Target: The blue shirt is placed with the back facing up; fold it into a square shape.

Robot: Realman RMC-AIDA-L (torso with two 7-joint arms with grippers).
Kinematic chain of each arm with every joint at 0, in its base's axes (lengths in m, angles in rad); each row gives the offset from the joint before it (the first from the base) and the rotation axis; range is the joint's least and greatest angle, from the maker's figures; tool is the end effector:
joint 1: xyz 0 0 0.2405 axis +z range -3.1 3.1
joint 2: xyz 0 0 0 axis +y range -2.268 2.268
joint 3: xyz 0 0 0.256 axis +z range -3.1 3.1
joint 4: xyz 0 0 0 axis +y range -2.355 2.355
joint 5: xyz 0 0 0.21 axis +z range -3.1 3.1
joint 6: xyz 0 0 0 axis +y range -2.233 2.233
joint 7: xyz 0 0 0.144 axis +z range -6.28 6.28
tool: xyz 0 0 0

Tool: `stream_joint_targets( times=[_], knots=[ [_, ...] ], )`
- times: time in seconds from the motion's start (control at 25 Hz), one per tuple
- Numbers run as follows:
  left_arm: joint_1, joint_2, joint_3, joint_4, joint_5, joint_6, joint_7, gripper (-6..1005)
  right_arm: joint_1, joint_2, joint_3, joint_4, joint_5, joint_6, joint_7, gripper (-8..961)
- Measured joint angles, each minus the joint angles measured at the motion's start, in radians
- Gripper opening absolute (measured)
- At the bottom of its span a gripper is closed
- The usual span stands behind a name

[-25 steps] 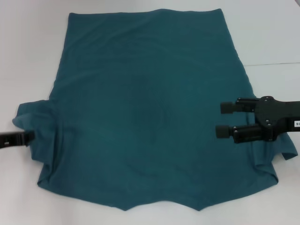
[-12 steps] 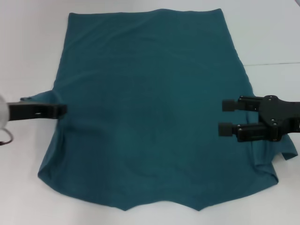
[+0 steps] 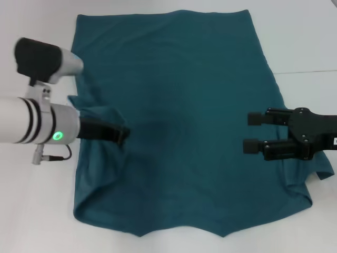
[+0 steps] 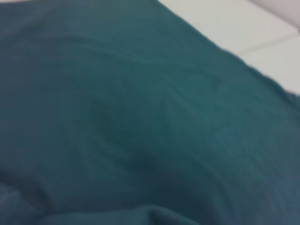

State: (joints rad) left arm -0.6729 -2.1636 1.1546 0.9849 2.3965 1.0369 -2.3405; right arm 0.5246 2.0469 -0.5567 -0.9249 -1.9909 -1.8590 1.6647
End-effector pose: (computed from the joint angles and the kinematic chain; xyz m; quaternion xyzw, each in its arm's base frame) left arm -0.1891 0.4113 -0.0340 -0.8966 -0.3618 -0.0378 0.2525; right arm 0.2371 0.3226 0.0730 -0.9280 0.2264 0.2814 0.0921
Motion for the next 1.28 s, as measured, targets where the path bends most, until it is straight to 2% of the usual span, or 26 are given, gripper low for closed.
stream_joint_targets(
  times=[0.32, 0.76, 0.88, 0.96, 1.28],
  knots=[
    [0.014, -0.003, 0.035, -0.018, 0.038, -0.052, -0.034, 41, 0.000, 0.000, 0.000, 0.000, 0.000, 0.002, -0.002, 942],
    [0.065, 0.000, -0.007, 0.026, 0.079, -0.054, -0.034, 490, 0.002, 0.003, 0.000, 0.000, 0.000, 0.000, 0.000, 941],
    [0.089, -0.001, -0.036, 0.058, 0.085, -0.036, -0.033, 766, 0.000, 0.004, 0.000, 0.000, 0.000, 0.002, 0.001, 941],
    [0.117, -0.002, -0.059, 0.111, 0.084, 0.008, -0.033, 792, -0.002, 0.003, 0.001, -0.002, 0.000, 0.003, 0.002, 941],
    [0.160, -0.004, -0.135, 0.203, 0.060, 0.189, -0.004, 896, 0.002, -0.010, 0.001, -0.008, 0.000, 0.003, 0.009, 942]
  ],
)
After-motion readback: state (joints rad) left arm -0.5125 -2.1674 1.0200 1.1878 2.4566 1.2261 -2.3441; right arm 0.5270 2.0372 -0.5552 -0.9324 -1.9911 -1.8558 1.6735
